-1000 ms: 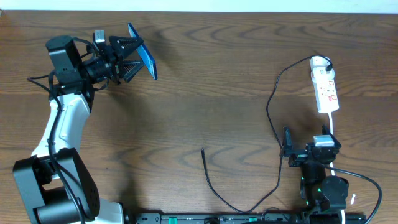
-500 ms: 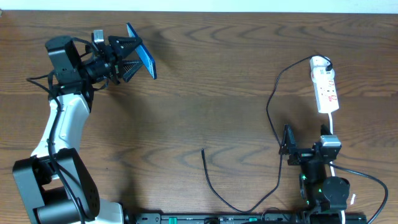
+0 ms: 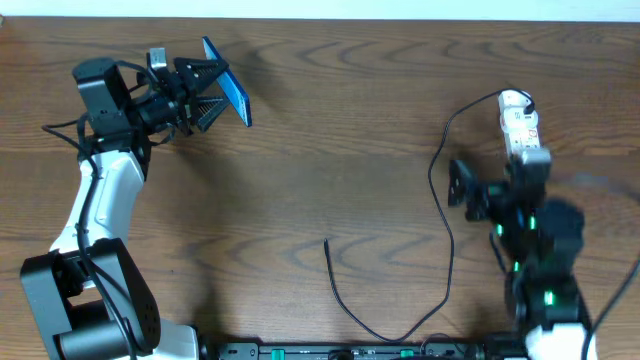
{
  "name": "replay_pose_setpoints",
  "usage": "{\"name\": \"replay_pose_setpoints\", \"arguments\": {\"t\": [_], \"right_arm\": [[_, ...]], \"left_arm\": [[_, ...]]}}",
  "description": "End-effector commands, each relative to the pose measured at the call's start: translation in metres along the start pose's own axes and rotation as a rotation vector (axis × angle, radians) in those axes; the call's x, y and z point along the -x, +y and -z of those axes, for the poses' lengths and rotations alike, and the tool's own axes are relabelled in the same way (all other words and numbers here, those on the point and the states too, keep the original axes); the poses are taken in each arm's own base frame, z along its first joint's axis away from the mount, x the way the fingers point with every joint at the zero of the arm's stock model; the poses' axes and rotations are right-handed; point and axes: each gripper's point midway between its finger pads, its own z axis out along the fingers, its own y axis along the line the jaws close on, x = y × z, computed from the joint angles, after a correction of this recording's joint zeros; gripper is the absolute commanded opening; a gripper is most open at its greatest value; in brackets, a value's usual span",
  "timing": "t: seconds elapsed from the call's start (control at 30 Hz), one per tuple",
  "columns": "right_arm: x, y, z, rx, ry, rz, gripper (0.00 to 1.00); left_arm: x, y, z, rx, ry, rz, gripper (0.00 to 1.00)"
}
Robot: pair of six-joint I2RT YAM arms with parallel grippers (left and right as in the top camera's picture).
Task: Plug charger to phone and switch on socket
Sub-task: 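Move the right gripper from rest toward the black cable on the table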
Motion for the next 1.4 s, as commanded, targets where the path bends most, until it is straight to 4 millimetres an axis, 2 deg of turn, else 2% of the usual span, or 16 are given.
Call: {"name": "replay_pose_setpoints", "arguments": {"t": [0.0,0.13,0.3,0.47,0.63,0.8,0.97,1.2,1.37], "right_arm": [[0.015,0.029,-0.029,0.153,0.097,-0.001,0.99],[0.021,0.053,-0.065,0.235,0.205,-0.016,0.99],[0.011,0.093,-0.096,0.361,0.265,0.006,0.99],[-0.019,0.114,-0.109,0.415,0.373,-0.12,0.99],[-0.031,0.129,-0.124,0.412,0.419,-0.313,0.97],[-0.052,0.156,-0.121,0.428,0.506,-0.39,0.94],[-0.08,0.178,-0.112,0.373,0.571,-0.342,0.94],[-0.128,0.175,-0.093,0.186,0.679,-0.22,0.96],[-0.148,0.169,-0.077,0.162,0.772,-0.151,0.93]], "left_arm": [[-0.003,-0.008,0.003,-0.015,0.009,-0.038,0.07],[-0.003,-0.008,0.003,-0.015,0.009,-0.037,0.07],[-0.003,-0.008,0.003,-0.015,0.009,-0.034,0.07],[-0.003,-0.008,0.003,-0.016,0.012,-0.034,0.07],[-0.003,-0.008,0.003,-0.016,0.012,-0.034,0.07],[-0.003,-0.008,0.003,-0.016,0.012,-0.034,0.07],[-0.003,-0.008,0.003,-0.016,0.012,-0.034,0.07],[-0.003,-0.008,0.003,-0.016,0.012,-0.034,0.07],[-0.003,-0.008,0.003,-0.016,0.012,-0.034,0.07]]}}
